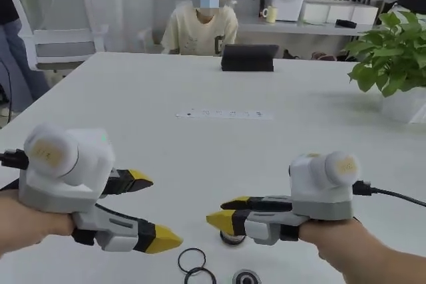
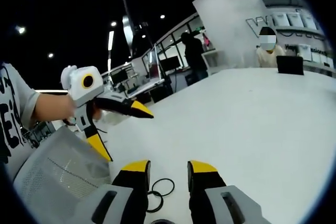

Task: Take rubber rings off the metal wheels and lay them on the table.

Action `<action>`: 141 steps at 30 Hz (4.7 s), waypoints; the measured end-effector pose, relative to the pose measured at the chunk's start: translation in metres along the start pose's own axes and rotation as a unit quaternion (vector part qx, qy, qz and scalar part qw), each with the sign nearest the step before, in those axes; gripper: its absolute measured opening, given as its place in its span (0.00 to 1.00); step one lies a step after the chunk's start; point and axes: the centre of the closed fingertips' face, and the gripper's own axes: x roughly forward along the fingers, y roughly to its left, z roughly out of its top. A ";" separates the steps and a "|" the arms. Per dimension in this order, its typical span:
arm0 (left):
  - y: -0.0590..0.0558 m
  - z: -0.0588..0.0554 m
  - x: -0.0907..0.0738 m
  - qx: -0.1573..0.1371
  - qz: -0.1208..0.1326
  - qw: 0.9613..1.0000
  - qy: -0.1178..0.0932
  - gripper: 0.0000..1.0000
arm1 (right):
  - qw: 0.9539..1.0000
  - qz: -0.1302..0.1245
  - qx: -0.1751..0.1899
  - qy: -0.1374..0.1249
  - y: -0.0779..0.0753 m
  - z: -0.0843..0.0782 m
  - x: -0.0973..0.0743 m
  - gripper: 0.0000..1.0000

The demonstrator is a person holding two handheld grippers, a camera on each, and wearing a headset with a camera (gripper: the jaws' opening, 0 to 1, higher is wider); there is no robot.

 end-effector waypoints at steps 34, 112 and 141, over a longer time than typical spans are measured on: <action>0.008 0.010 0.047 0.000 -0.019 1.000 0.004 0.61 | 0.997 -0.072 -0.012 -0.003 -0.057 -0.017 -0.031 0.32; -0.023 -0.010 0.131 0.001 -0.053 0.998 0.043 0.11 | 0.993 -0.052 -0.077 0.075 -0.058 -0.073 -0.006 0.15; -0.022 -0.010 0.133 0.039 -0.033 0.998 0.046 0.07 | 0.992 -0.071 0.099 0.025 -0.068 -0.071 -0.011 0.00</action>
